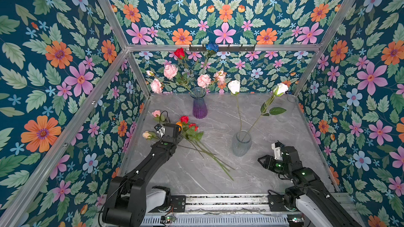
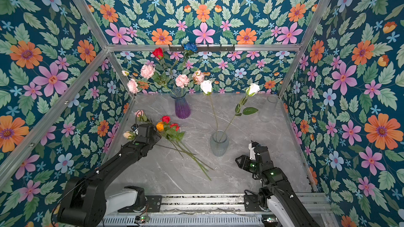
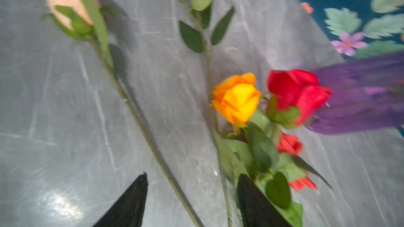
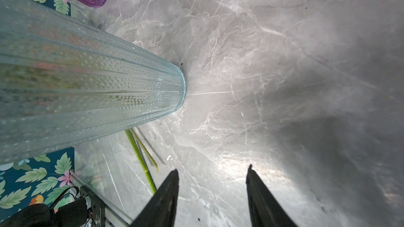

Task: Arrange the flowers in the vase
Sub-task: 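Open the left gripper and draw it back toward the loose roses, then lower the left gripper onto the peach rose stem and close on it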

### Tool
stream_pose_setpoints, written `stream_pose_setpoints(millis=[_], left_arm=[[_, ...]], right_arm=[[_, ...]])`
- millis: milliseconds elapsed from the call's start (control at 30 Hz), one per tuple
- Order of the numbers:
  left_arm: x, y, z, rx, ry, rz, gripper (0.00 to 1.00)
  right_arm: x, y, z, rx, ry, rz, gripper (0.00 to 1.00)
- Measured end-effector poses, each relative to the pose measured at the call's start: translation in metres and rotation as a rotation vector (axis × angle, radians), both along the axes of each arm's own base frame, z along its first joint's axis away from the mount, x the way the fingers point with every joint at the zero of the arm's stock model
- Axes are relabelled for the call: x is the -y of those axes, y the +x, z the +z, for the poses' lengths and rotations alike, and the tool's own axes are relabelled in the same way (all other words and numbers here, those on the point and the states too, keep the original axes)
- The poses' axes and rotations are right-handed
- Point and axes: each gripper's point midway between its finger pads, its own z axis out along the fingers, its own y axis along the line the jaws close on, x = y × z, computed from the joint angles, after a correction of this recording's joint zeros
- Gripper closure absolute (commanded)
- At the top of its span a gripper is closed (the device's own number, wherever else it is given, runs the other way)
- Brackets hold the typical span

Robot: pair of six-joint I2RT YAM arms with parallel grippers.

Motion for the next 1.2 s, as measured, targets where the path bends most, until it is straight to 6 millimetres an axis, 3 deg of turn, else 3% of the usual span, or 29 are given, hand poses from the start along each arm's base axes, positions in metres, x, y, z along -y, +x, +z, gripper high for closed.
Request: stream_pose_setpoints(millis=[133,200,300,533,933,1200], left_arm=[[-0.033,0.001,-0.025,-0.165,-0.040,0.167,0.45],[-0.042,-0.005,-0.049,-0.263,-0.088,0.215,0.54],[-0.050,-0.011,-0.072,-0.346,-0.140,0.253,0.57],[-0.053,0.002,-0.077,-0.352,-0.170,0.281,0.56],[-0.041,0.017,-0.058,-0.287,-0.258,0.259,0.56],[-0.040,0.029,-0.064,-0.313,-0.263,0.262,0.56]], right_arm=[[0.000,0.000,-0.001,-0.004,-0.001,0.000,0.49],[0.000,0.000,-0.001,-0.004,-0.001,0.000,0.48],[0.000,0.000,0.000,0.000,0.000,0.000,0.48],[0.000,0.000,0.000,-0.002,-0.001,0.000,0.49],[0.001,0.000,-0.002,-0.008,-0.008,-0.005,0.48],[0.001,0.001,-0.001,-0.005,-0.007,-0.005,0.48]])
